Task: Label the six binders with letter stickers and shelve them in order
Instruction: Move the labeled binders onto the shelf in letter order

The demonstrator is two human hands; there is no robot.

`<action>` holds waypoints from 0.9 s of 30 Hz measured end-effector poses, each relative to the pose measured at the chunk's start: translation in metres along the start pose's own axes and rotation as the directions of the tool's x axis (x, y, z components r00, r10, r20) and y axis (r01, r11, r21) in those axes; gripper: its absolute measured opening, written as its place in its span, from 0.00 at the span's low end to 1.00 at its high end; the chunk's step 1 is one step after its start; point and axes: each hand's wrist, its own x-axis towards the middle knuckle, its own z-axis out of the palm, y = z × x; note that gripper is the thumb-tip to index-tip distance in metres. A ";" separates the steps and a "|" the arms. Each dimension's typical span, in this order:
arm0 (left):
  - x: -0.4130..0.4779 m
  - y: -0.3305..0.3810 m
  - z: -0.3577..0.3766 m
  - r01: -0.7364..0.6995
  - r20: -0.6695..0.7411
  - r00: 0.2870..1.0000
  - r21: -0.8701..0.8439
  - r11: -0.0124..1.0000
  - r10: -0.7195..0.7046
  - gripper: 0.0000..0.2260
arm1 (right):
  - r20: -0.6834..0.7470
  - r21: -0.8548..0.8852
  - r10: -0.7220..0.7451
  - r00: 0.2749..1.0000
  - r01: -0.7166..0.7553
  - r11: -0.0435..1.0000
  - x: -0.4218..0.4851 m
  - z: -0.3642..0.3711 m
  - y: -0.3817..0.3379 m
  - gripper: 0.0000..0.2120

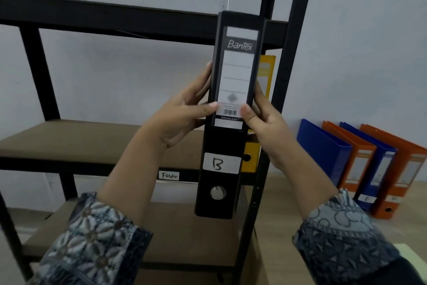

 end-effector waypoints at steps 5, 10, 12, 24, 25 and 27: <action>0.010 -0.035 -0.012 0.001 -0.040 0.999 -0.012 1.000 -0.002 0.37 | -0.016 -0.002 0.034 0.999 -0.034 0.999 0.013 0.006 0.032 0.29; 0.026 -0.060 -0.022 0.015 -0.106 0.994 0.148 0.989 0.001 0.37 | -0.173 -0.158 0.040 0.984 -0.067 0.985 0.033 0.008 0.056 0.31; 0.036 -0.064 -0.024 0.013 -0.128 0.992 0.242 0.970 0.018 0.37 | -0.260 -0.302 0.014 0.965 -0.095 0.949 0.044 0.006 0.064 0.31; 0.081 -0.092 -0.036 -0.035 -0.126 0.987 0.443 0.896 0.101 0.35 | -0.409 -0.719 -0.180 0.895 -0.194 0.667 0.081 0.002 0.081 0.21; 0.083 -0.095 -0.038 -0.032 -0.130 0.987 0.443 0.896 0.100 0.35 | -0.411 -0.731 -0.202 0.889 -0.189 0.656 0.082 0.003 0.082 0.19; 0.086 -0.097 -0.040 -0.026 -0.137 0.986 0.448 0.894 0.098 0.35 | -0.421 -0.748 -0.230 0.878 -0.193 0.635 0.085 0.005 0.085 0.18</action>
